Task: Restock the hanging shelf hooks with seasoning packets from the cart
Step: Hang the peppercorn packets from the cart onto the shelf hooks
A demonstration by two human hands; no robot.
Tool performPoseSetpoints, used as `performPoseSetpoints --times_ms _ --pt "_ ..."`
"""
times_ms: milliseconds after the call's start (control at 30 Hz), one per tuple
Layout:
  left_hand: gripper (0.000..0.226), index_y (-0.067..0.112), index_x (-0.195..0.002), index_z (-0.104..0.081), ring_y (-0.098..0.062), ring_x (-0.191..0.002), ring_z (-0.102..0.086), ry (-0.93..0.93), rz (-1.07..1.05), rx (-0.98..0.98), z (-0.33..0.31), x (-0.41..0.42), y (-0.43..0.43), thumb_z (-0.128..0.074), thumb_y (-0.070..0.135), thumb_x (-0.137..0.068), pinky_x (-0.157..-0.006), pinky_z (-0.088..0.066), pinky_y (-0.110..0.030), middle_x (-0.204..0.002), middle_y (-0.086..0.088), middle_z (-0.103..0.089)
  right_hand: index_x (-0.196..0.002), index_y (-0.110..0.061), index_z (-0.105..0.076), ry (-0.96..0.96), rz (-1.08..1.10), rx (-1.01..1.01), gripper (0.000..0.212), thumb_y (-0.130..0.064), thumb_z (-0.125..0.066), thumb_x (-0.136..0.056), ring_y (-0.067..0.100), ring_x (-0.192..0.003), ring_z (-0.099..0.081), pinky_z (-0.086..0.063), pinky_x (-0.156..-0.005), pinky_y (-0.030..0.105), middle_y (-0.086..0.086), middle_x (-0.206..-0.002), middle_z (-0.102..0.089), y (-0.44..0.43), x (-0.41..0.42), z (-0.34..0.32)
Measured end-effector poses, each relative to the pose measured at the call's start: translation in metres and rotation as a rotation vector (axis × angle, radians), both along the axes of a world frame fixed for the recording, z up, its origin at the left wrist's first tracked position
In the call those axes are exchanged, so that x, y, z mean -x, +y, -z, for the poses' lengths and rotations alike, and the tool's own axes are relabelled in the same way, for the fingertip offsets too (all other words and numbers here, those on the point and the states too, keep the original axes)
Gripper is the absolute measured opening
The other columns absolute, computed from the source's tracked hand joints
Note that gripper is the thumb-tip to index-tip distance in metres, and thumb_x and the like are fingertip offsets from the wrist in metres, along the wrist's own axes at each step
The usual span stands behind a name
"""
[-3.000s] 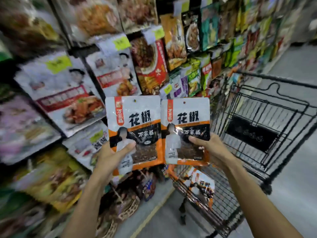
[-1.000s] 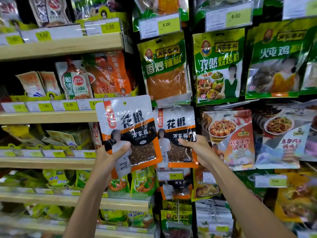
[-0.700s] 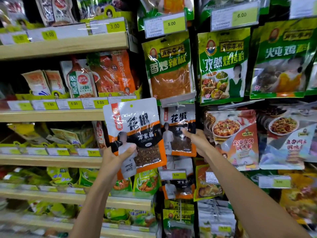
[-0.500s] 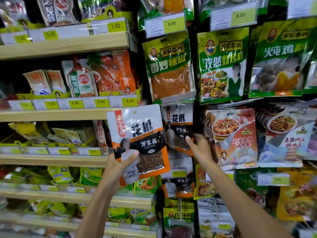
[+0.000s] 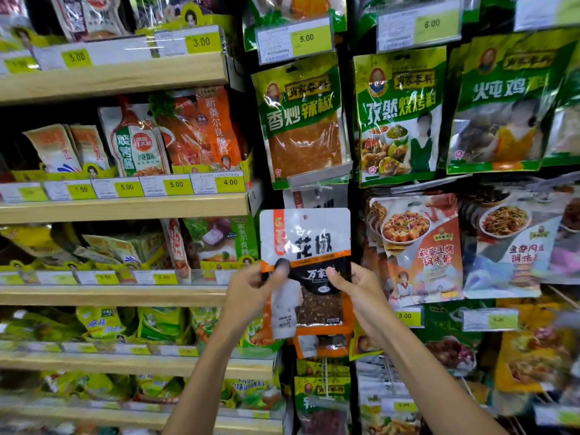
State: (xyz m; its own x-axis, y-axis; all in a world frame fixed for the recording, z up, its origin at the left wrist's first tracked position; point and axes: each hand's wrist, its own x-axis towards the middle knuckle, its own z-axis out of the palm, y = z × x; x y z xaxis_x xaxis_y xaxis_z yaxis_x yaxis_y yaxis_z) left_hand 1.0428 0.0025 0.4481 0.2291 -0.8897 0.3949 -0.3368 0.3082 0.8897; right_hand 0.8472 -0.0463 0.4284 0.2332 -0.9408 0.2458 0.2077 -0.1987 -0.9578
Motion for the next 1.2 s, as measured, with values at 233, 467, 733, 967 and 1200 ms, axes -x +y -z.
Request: performPoseSetpoints --times_ms 233,467,733,967,1200 --pt "0.025 0.001 -0.113 -0.062 -0.031 -0.098 -0.059 -0.810 -0.832 0.729 -0.052 -0.041 -0.041 -0.046 0.014 -0.099 -0.080 -0.049 -0.037 -0.104 -0.016 -0.066 -0.101 -0.018 -0.071 0.029 0.074 -0.016 0.030 -0.036 -0.069 -0.077 0.011 -0.106 -0.065 -0.048 -0.093 0.030 -0.005 -0.105 -0.074 -0.017 0.017 0.006" --pt "0.026 0.002 -0.116 -0.053 -0.037 -0.111 -0.046 -0.992 -0.821 0.732 -0.045 -0.062 -0.086 -0.041 0.018 -0.099 -0.099 -0.036 -0.049 -0.119 -0.023 -0.057 -0.103 -0.016 -0.071 0.032 0.057 -0.003 0.021 -0.026 -0.068 -0.085 0.010 -0.104 -0.066 -0.048 -0.090 0.024 -0.004 -0.105 -0.074 -0.038 0.019 -0.006" --pt "0.026 0.004 -0.115 -0.051 -0.034 -0.111 -0.044 -0.883 -0.806 0.818 -0.040 -0.064 -0.100 -0.038 0.019 -0.099 -0.102 -0.034 -0.049 -0.115 -0.025 -0.057 -0.100 -0.016 -0.071 0.008 0.042 0.002 0.033 -0.037 -0.069 -0.075 0.007 -0.102 -0.067 -0.047 -0.088 0.023 -0.006 -0.102 -0.075 -0.056 0.014 -0.019" --pt "0.029 0.002 -0.118 -0.050 -0.035 -0.114 -0.044 -0.866 -0.794 0.825 -0.040 -0.063 -0.096 -0.037 0.019 -0.099 -0.105 -0.036 -0.051 -0.117 -0.027 -0.057 -0.102 -0.018 -0.071 0.004 0.072 -0.028 0.016 -0.021 -0.067 -0.086 0.007 -0.104 -0.066 -0.046 -0.092 0.026 -0.005 -0.106 -0.073 -0.063 0.010 -0.020" --pt "0.029 0.002 -0.118 -0.050 -0.033 -0.114 -0.043 -0.885 -0.818 0.818 -0.040 -0.062 -0.094 -0.037 0.020 -0.098 -0.103 -0.035 -0.050 -0.118 -0.025 -0.058 -0.099 -0.017 -0.071 0.002 0.117 -0.043 0.013 -0.020 -0.067 -0.087 0.010 -0.106 -0.064 -0.045 -0.094 0.027 -0.004 -0.106 -0.073 -0.066 0.009 -0.014"
